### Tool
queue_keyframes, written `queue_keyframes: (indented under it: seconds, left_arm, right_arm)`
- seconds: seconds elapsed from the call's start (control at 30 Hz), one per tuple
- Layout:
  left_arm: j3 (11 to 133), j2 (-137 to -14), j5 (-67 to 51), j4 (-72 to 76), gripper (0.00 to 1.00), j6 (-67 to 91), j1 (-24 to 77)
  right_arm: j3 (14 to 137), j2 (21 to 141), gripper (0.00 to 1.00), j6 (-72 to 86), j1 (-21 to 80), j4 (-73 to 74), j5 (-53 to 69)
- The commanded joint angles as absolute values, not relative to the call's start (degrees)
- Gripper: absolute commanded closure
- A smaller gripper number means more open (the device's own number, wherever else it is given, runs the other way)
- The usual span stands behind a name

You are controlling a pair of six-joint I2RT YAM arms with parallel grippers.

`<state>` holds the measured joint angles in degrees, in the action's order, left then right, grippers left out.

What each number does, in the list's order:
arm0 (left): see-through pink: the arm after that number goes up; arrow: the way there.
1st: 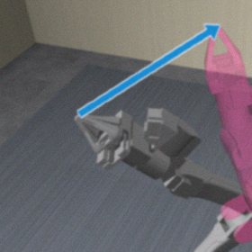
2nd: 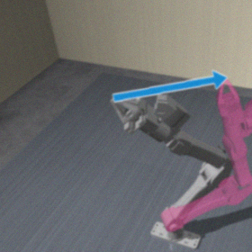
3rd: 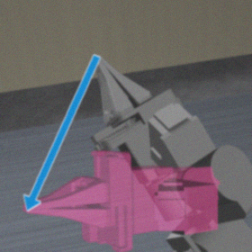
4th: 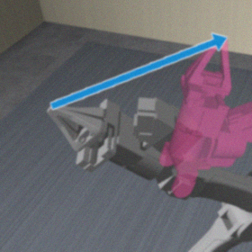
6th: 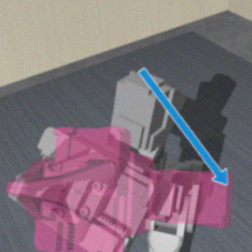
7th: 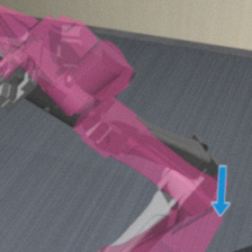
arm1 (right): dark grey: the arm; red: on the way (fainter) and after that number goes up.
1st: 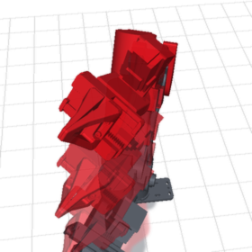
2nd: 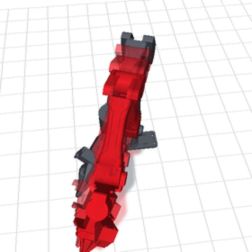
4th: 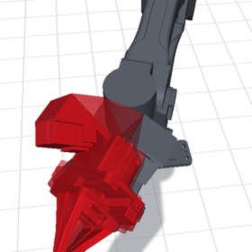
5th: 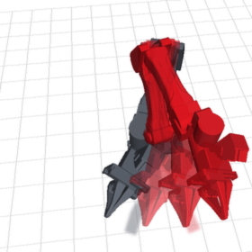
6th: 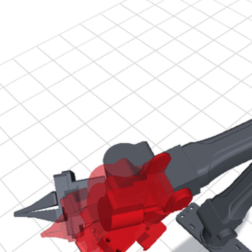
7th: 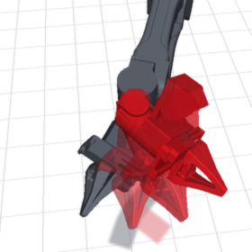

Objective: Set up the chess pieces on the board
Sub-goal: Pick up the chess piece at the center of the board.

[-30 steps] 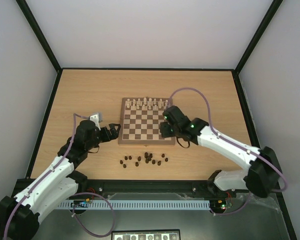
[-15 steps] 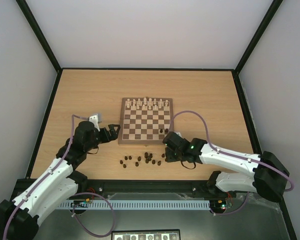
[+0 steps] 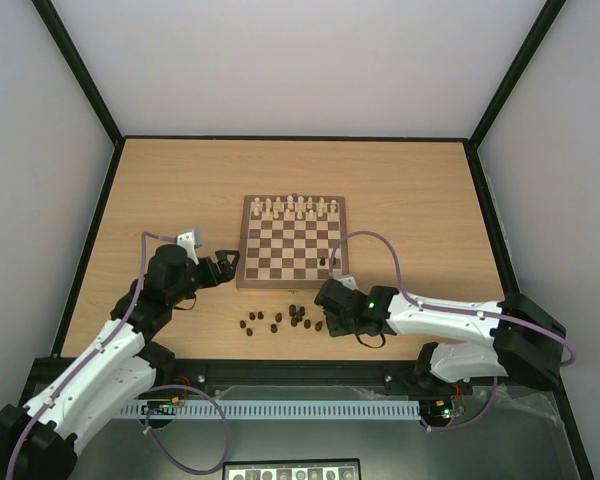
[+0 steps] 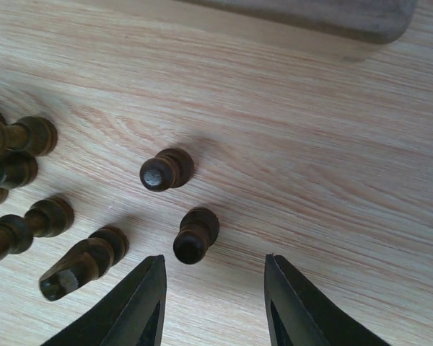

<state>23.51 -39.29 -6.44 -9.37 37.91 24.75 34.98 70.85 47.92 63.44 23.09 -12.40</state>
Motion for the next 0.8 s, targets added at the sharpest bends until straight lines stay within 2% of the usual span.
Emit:
queue_keyframes:
  seconds: [0.0,0.13,0.57,0.77]
  left_arm:
    - [22.53,-38.60,-7.01,-9.38,0.00,38.53,24.96]
    - [22.20,-38.48,-7.12,-9.15,0.01,38.61,24.96]
    - [21.97,-38.11,-7.30,-9.12,0.01,38.67,24.96]
    - [21.91,-37.86,-7.20,-9.22,0.01,38.59,24.96]
  right_arm:
    - [35.97,72.85,0.63,49.64,64.33,24.16,-14.70]
    - [35.90,73.40,0.69,49.75,64.36,23.78,-15.32]
    - [39.23,77.52,0.70,48.01,64.36,22.94,-16.32]
    - [39.96,78.29,0.84,47.85,64.35,23.57,-16.36]
